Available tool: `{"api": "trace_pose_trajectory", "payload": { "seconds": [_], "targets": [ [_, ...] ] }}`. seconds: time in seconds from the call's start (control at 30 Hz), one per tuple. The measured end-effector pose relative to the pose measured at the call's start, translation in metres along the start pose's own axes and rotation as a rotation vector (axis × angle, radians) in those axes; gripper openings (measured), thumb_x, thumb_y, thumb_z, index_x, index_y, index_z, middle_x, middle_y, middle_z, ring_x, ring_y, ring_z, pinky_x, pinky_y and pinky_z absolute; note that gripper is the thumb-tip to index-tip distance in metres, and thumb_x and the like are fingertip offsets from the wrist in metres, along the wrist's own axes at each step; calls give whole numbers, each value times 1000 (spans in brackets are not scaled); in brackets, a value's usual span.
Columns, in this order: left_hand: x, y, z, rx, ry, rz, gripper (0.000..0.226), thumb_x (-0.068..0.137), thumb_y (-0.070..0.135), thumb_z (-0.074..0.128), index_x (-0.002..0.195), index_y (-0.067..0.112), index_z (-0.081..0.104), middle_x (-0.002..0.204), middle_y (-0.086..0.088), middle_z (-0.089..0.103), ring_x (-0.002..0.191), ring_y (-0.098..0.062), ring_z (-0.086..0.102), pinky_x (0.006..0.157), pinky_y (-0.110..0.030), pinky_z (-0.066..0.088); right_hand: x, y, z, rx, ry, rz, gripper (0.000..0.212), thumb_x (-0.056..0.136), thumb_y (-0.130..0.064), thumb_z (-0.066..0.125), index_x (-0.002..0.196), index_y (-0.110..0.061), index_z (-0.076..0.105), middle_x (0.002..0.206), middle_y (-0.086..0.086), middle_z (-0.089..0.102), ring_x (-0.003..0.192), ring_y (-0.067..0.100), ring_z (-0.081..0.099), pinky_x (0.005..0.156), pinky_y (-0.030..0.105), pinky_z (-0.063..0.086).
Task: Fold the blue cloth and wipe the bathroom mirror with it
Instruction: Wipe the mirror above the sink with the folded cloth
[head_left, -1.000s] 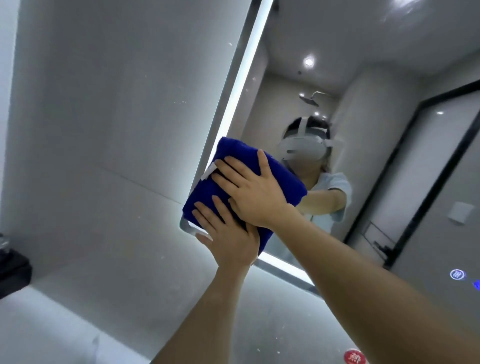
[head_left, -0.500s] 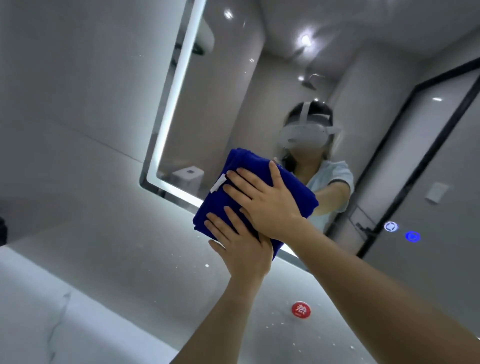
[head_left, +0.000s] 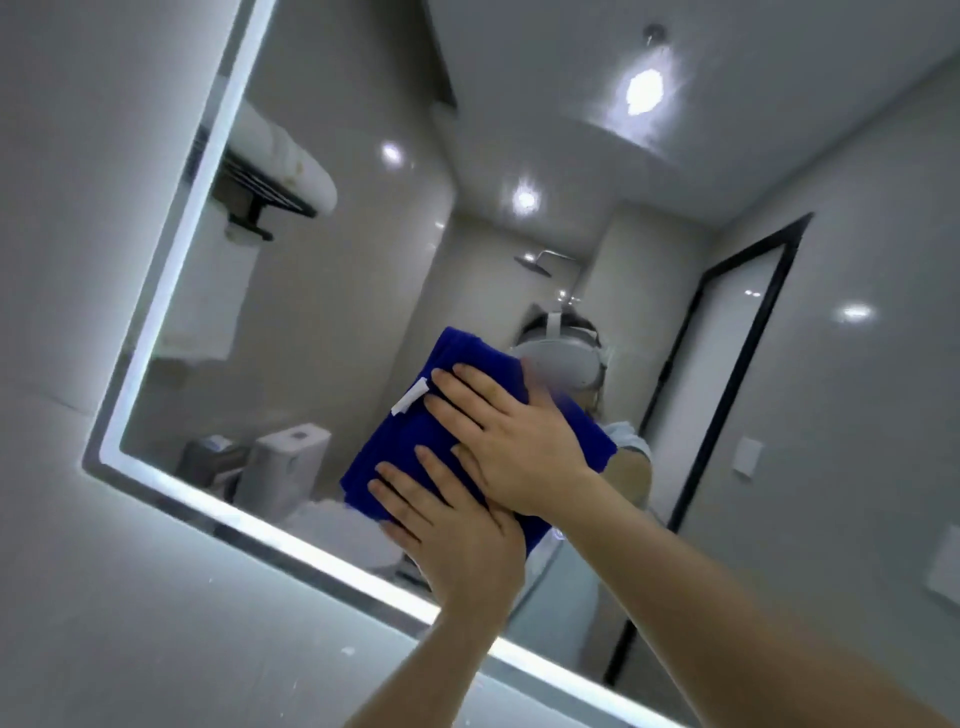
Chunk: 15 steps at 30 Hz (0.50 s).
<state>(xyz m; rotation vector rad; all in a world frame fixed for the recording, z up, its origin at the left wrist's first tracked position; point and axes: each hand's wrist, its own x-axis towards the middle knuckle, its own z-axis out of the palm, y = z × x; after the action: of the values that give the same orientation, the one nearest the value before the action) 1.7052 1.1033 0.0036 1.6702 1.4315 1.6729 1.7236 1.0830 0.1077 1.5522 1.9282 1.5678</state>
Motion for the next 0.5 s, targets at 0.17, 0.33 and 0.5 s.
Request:
{"api": "trace_pose_trajectory", "payload": {
  "seconds": [0.17,0.33,0.5],
  "targets": [
    [43,74,-14,-66,70,35,64,81,31,28,134,-5,31,134,-40,37,122,-55,38,89,-66,38,30,70,-35,4,-11,19,60,89,-40,12,141,-25,37,151,-3,32,141,18,26,110,58,7],
    [87,129,-30,-49,65,176,68,79,33,32,136,-3,32,136,-38,36,126,-54,35,91,-66,36,51,128,-64,2,80,158,66,86,-43,1,147,-27,20,157,-7,13,145,13,7,112,54,-5],
    [118,181,-47,55,106,297,69,91,33,35,147,3,8,150,-32,8,139,-47,5,109,-60,14,67,180,-86,45,155,297,52,99,-38,18,149,-27,13,157,-10,5,145,9,-1,113,51,-7]
  ]
}}
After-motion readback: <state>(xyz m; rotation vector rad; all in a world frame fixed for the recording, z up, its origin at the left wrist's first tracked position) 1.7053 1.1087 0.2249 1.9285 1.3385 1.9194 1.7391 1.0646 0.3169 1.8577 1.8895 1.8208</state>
